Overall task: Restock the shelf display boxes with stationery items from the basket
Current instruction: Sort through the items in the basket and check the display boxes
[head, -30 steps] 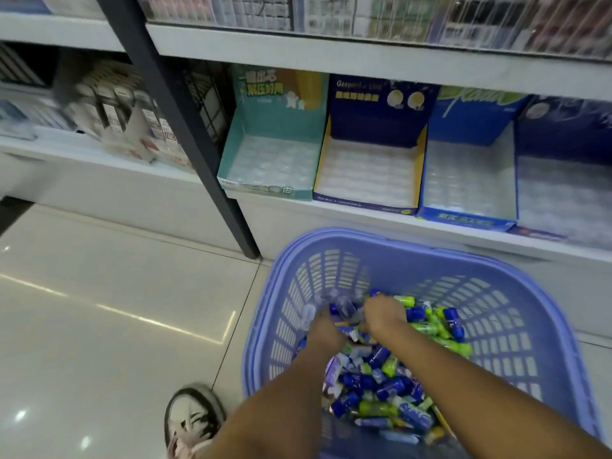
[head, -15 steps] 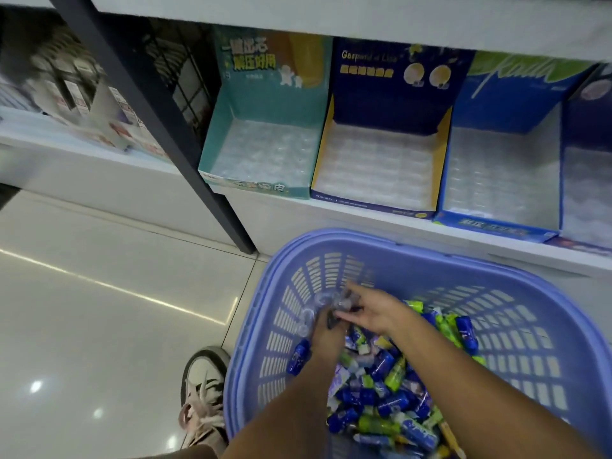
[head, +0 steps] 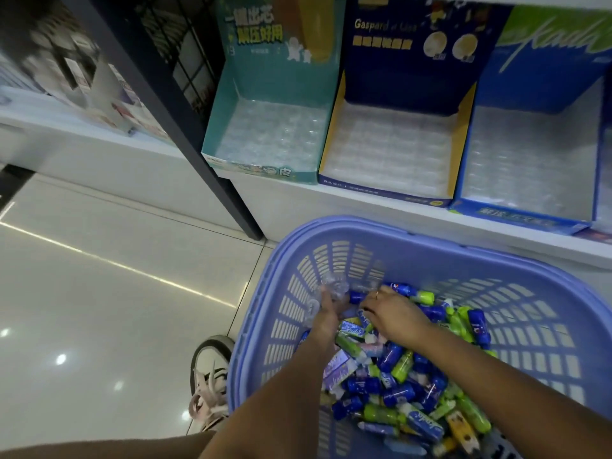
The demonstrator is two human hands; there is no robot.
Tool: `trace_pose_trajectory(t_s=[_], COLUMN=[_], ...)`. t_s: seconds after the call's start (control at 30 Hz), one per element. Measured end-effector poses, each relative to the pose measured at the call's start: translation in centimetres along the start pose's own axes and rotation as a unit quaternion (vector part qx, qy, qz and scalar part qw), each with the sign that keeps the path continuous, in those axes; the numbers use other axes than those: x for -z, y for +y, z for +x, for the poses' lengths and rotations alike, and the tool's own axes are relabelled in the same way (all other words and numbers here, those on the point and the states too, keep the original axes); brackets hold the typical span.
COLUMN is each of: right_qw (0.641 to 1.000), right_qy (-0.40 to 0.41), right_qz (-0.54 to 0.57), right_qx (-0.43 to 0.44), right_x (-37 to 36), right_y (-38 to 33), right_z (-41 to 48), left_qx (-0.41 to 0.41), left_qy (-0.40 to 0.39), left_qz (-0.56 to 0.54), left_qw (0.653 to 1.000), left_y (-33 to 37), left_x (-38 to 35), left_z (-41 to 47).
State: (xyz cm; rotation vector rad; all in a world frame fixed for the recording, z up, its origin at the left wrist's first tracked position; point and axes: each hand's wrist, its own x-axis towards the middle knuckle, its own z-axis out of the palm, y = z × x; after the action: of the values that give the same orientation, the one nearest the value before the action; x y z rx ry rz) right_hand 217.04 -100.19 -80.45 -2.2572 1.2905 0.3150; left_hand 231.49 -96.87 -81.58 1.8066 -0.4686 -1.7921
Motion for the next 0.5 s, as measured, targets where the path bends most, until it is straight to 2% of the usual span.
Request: trace_pose_trajectory(t_s=[0.03, 0.1, 0.17, 0.27, 0.33, 0.43, 0.5], right_qw=[0.999, 0.999, 0.998, 0.999, 0.999, 0.998, 0.995], right_qy=[-0.008, 0.007, 0.044, 0.050, 0.043, 0.013, -0.023], right_qz=[-0.033, -0.027, -0.012, -0.010, -0.030, -0.055, -0.096], right_qx=[0.027, 0.046, 0.052, 0.012, -0.011, -0.033, -0.010], right_x=[-1.0, -2.1, -2.9, -3.8, -4.3, -4.2, -3.7], right_y=[0.2, 0.0, -0.5, -1.9, -2.9, -3.7, -4.1], right_z=[-0.3, -0.5, -0.3, 0.7, 1.4, 2.3, 3.0], left_qx=[0.000, -0.018, -0.065, -0.039, -0.043, 0.006, 0.038], left_qy=[-0.008, -0.031, -0.046, -0.045, -0.009, 0.054, 0.045], left_qz=[0.033, 0.188, 0.352, 0.505, 0.579, 0.606, 0.627], left_qw=[0.999, 0.981, 0.933, 0.861, 0.814, 0.793, 0.777], left_y=[0.3, 1.2, 1.7, 1.6, 0.5, -0.9, -2.0], left_x=[0.1, 0.3, 0.7, 1.4, 1.9, 2.7, 2.9], left_z=[-0.2, -0.9, -0.8, -1.1, -1.9, -3.5, -4.0])
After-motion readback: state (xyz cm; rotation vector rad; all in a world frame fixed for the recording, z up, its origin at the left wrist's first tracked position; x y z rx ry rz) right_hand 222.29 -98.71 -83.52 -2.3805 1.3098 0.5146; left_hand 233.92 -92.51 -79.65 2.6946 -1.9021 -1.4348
